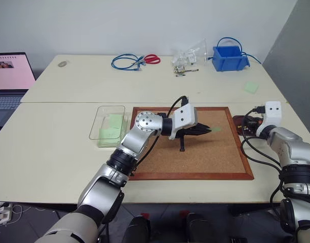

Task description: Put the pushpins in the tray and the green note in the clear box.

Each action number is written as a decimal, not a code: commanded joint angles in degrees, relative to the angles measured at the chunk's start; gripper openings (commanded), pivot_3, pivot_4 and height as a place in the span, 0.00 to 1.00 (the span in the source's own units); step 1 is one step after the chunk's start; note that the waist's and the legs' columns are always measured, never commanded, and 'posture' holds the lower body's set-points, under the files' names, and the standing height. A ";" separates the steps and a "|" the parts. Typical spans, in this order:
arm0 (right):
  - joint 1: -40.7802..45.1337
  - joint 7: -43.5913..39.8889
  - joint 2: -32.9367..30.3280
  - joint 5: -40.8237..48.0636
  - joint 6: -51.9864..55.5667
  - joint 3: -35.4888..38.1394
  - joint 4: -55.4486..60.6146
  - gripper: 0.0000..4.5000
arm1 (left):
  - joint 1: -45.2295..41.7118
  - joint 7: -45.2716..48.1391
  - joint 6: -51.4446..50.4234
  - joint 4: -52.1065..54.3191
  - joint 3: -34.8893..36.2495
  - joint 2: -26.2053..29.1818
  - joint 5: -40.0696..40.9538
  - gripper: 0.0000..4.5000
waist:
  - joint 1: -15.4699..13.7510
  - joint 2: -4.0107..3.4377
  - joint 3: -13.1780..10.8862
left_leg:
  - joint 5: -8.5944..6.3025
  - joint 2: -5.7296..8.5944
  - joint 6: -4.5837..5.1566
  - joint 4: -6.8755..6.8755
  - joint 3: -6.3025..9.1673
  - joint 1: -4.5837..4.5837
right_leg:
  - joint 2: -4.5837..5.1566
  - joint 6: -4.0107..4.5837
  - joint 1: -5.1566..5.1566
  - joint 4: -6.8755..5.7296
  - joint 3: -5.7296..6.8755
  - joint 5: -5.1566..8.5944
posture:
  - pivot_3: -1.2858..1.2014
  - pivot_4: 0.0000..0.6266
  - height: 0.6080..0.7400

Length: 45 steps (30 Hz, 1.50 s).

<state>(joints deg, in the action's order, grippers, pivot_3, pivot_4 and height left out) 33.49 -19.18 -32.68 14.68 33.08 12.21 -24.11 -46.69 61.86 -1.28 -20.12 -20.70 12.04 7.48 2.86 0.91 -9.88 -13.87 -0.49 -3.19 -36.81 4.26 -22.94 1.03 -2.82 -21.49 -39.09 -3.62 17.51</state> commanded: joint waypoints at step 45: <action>-15.60 -7.03 -5.56 33.27 19.25 2.46 67.62 0.99 | 18.52 -49.97 -49.67 42.33 29.79 7.68 -7.70 0.00 | -1.17 0.16 -0.13 | -0.01 -0.06 0.00 -0.03 0.18 -0.01 | 0.00 -0.02 0.08 0.08 0.08 0.01 | 0.52 0.24 1.00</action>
<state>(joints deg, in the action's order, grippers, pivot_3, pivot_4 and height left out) 16.86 -26.81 -37.94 46.62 52.46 14.31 42.38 -28.89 14.58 -49.58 17.39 9.07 19.86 1.54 1.69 1.07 -10.01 -13.88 -0.54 -3.19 -36.84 4.43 -22.96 1.04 -2.84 -21.40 -39.00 -3.54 17.52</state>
